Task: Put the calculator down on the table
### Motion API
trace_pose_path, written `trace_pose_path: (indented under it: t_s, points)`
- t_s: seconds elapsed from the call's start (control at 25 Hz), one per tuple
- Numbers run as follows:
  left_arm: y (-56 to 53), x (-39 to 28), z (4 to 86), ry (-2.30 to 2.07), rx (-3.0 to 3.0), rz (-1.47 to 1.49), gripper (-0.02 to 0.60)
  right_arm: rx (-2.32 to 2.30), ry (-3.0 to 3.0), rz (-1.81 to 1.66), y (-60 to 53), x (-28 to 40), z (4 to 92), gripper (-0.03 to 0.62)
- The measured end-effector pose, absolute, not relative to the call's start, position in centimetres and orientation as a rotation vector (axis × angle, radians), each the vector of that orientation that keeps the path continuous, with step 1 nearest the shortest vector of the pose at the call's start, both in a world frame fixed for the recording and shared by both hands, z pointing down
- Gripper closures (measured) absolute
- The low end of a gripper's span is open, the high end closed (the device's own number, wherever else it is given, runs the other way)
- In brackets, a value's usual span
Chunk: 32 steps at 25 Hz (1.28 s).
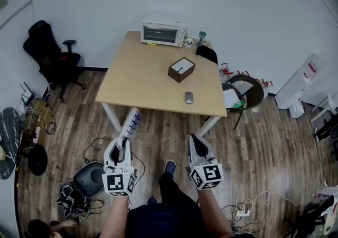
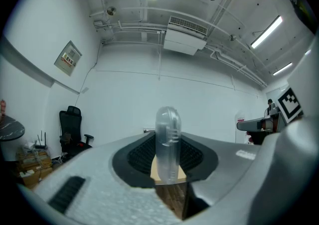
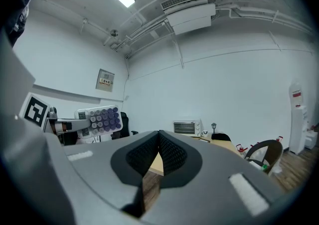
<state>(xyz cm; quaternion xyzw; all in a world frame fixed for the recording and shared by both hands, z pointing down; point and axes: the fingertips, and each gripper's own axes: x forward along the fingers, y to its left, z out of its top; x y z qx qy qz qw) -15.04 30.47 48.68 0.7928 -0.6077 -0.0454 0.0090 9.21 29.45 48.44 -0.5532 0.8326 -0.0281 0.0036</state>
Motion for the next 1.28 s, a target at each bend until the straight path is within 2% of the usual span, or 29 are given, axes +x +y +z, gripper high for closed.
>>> trace_pose_path:
  t_s: [0.4, 0.96, 1.28]
  points:
    - [20.4, -13.7, 49.8, -1.891, 2.453, -0.121, 0.482, -1.744, 2.619, -0.103, 19.1, 11.8, 49.5, 0.586]
    - [2.6, -8.9, 46.9, -1.952, 2.417, -0.138, 0.482, -1.604, 2.685, -0.078, -0.2, 15.3, 46.9, 0.586]
    - [-3.1, -7.0, 47.3, -1.976, 2.373, -0.080, 0.482, -1.513, 2.715, -0.207, -7.3, 15.7, 48.2, 0.585]
